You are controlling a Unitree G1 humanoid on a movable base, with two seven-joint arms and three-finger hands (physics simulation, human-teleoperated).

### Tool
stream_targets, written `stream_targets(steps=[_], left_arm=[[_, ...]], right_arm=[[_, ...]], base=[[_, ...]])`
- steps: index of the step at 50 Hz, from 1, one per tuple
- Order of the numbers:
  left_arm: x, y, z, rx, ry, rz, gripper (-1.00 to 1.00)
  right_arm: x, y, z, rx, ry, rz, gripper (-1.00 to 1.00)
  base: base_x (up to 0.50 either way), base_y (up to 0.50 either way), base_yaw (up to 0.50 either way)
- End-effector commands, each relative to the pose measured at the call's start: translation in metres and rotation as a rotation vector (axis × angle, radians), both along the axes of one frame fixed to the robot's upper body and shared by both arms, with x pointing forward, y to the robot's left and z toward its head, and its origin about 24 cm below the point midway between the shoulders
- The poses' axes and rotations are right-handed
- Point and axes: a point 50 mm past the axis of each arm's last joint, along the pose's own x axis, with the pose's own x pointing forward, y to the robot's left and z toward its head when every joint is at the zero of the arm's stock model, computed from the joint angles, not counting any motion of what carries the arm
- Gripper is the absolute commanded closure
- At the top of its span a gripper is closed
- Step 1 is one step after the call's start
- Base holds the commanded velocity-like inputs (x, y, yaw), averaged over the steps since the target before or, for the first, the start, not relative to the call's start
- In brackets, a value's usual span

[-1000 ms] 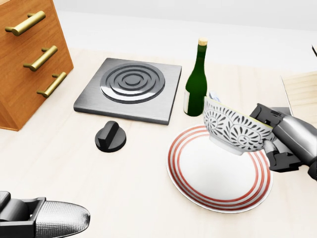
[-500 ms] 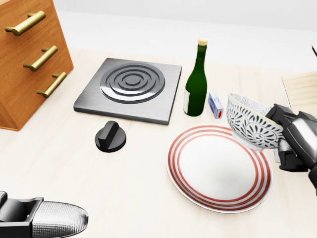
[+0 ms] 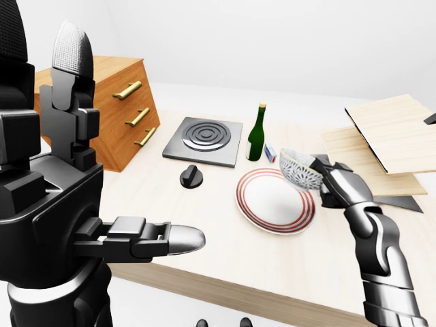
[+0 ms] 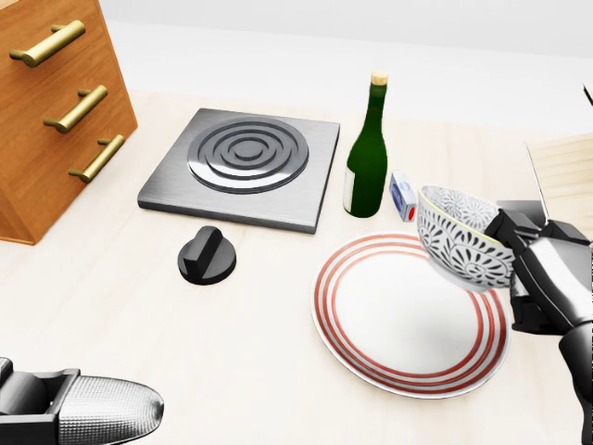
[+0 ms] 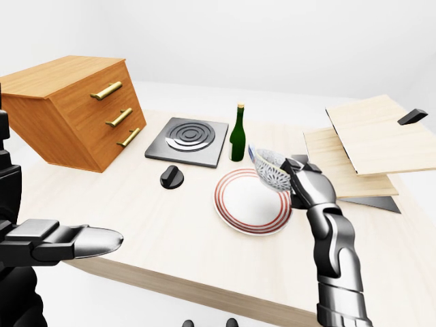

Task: Pick up the akita bowl and put it on the plate.

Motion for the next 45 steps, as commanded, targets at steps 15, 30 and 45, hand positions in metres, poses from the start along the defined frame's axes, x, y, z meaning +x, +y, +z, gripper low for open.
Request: stream_targets(steps=[15,30,45], left_arm=[[0.0,0.0,-0.001,-0.001,0.009,0.005,-0.91],[0.0,0.003,-0.004,-0.008,0.027,0.009,-0.91],[0.0,0.005,-0.006,-0.015,0.044,0.014,-0.91]], right_arm=[[-0.011,0.024,-0.017,0.086,0.07,0.081,1.0],[-0.016,0.031,-0.019,-0.081,-0.03,0.023,1.0],[-0.021,0.039,-0.004,-0.26,-0.216,0.007,-1.0]], base=[[0.0,0.0,0.0],[0.0,0.0,0.0],[0.0,0.0,0.0]])
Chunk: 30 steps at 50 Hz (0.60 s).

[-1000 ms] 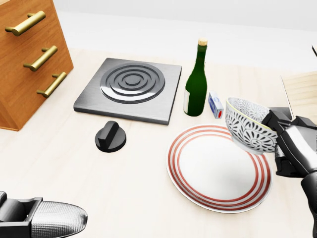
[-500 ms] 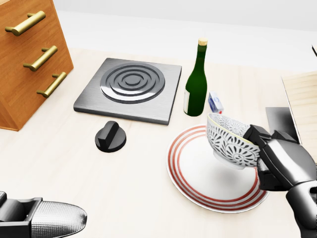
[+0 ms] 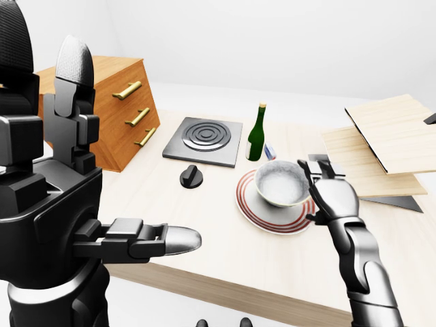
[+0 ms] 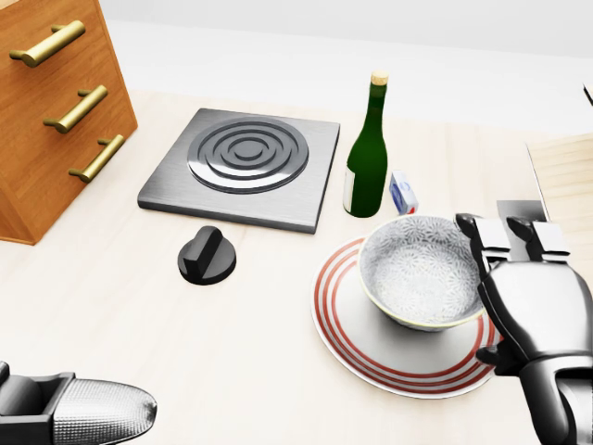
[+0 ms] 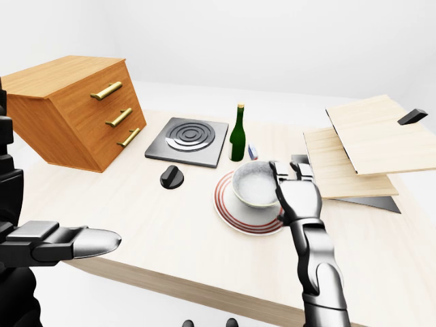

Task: Pick up the akita bowl and put it on the plate.

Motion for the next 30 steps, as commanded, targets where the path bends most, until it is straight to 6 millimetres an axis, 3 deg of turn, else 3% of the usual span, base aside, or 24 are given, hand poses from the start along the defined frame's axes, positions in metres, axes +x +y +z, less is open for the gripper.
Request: stream_targets(steps=[1,7,15,21,22,24,27,28,30], left_arm=[[0.0,0.001,-0.001,-0.003,0.007,0.006,-0.91],[0.0,0.0,0.001,0.002,-0.007,0.0,-0.91],[0.0,0.0,0.0,0.0,-0.002,0.0,-0.91],[0.0,0.001,0.001,0.001,-0.008,0.001,-0.91],[0.0,0.0,0.001,-0.001,-0.008,0.0,-0.91],[0.0,0.0,0.002,-0.001,-0.01,-0.002,-0.91],[0.0,0.0,0.002,0.003,-0.016,0.0,-0.91],[0.0,0.0,0.002,0.007,-0.016,0.001,-0.91],[0.0,0.001,0.0,0.005,-0.004,0.012,-0.91]], right_arm=[[-0.004,0.005,0.009,-0.078,-0.088,0.013,-1.0],[0.001,0.01,0.0,0.081,0.075,0.097,-1.0],[0.005,0.009,-0.003,0.154,0.118,0.088,-1.0],[0.002,0.042,-0.006,0.38,0.303,0.37,-1.0],[-0.005,0.068,0.005,0.549,0.344,0.566,-1.0],[-0.017,0.091,0.031,0.69,0.272,0.778,-1.0],[-0.024,0.102,0.071,0.758,0.093,0.935,-1.0],[-0.03,0.103,0.099,0.771,-0.022,1.002,-1.0],[-0.024,0.102,0.116,0.708,-0.08,1.044,-1.0]], base=[[0.0,0.0,0.0],[0.0,0.0,0.0],[0.0,0.0,0.0],[0.0,0.0,0.0],[0.0,0.0,0.0],[0.0,0.0,0.0],[0.0,0.0,0.0],[0.0,0.0,0.0],[0.0,0.0,0.0]])
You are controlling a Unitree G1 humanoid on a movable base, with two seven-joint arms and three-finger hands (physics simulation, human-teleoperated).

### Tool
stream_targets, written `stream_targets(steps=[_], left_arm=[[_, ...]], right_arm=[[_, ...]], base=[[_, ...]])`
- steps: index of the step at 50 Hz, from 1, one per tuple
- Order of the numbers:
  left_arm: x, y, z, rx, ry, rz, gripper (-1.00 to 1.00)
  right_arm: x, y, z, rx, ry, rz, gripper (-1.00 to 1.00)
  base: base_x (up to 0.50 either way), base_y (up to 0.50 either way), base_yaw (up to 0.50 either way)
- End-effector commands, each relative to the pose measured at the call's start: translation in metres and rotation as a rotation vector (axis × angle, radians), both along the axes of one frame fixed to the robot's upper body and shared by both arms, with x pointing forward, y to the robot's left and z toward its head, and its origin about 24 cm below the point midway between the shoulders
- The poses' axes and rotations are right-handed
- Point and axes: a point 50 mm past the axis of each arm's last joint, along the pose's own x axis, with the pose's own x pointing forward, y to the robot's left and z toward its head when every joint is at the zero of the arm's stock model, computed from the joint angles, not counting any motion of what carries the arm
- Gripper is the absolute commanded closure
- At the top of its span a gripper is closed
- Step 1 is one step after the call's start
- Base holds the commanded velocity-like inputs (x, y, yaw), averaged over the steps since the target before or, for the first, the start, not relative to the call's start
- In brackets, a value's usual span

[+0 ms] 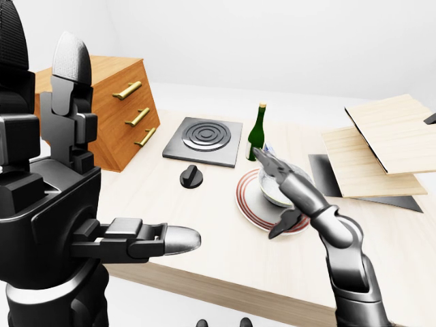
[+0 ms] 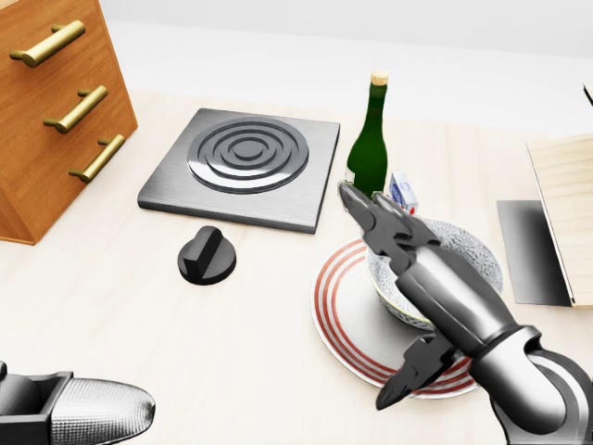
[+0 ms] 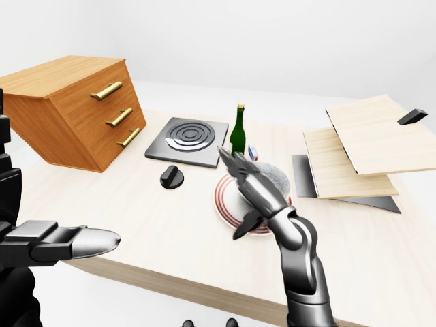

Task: Pick up the akita bowl and put it on the plate.

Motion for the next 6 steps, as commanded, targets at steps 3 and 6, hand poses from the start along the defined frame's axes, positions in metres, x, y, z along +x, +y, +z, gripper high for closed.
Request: stream_targets(steps=[3,6], left_arm=[[0.0,-0.003,-0.001,0.015,-0.002,0.01,-0.91],[0.0,-0.003,-0.001,0.022,-0.007,0.019,-0.91]], right_arm=[[-0.013,0.038,0.094,0.288,-0.319,0.435,-1.0],[-0.02,0.038,0.124,0.265,-0.43,0.476,-1.0]], base=[[0.0,0.0,0.0],[0.0,0.0,0.0]])
